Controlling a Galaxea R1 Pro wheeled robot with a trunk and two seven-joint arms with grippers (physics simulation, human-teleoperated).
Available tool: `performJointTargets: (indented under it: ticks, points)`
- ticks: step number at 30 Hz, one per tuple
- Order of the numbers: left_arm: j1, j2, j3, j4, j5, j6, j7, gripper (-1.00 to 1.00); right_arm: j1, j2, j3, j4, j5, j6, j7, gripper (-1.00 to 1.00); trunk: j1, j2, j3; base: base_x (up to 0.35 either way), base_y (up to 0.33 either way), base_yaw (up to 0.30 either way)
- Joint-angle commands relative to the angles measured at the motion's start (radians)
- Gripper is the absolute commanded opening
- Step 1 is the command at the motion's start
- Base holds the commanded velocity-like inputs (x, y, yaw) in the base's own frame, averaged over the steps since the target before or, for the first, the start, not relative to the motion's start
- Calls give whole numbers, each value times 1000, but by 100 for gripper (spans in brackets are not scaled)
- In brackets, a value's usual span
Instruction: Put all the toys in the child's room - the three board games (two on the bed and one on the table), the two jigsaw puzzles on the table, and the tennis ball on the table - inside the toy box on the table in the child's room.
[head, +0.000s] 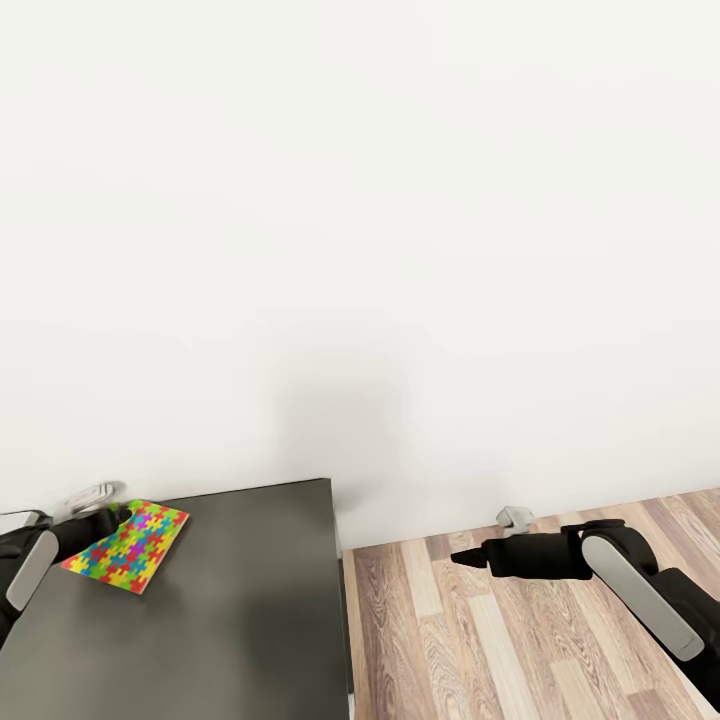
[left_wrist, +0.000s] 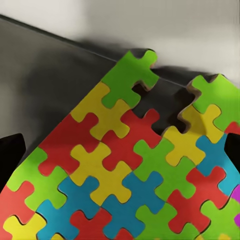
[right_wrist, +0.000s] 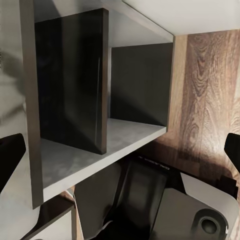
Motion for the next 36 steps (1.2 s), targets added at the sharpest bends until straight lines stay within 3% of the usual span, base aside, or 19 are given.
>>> performJointTargets:
  ticks: [1, 9, 16, 23, 36]
  points:
    - [2, -70, 2, 3, 24, 6, -8, 100, -1, -1, 1, 0, 11, 2, 10, 100, 1, -1, -2, 0, 0, 0]
    - [12, -81, -3, -59, 25, 10, -28, 100, -1, 0, 0, 0, 11, 2, 9, 100, 1, -1, -2, 0, 0, 0]
    - [16, -98, -37, -123, 27, 22, -36, 100, -1, 0, -3, 0, 11, 2, 9, 100, 1, -1, -2, 0, 0, 0]
    - [17, -131, -69, -192, 29, 64, -37, 100, -1, 0, -4, 0, 11, 3, 9, 100, 1, -1, -2, 0, 0, 0]
    - [21, -168, -81, -266, 29, 122, -37, 100, -1, 0, -5, 0, 11, 2, 8, 100, 1, -1, -2, 0, 0, 0]
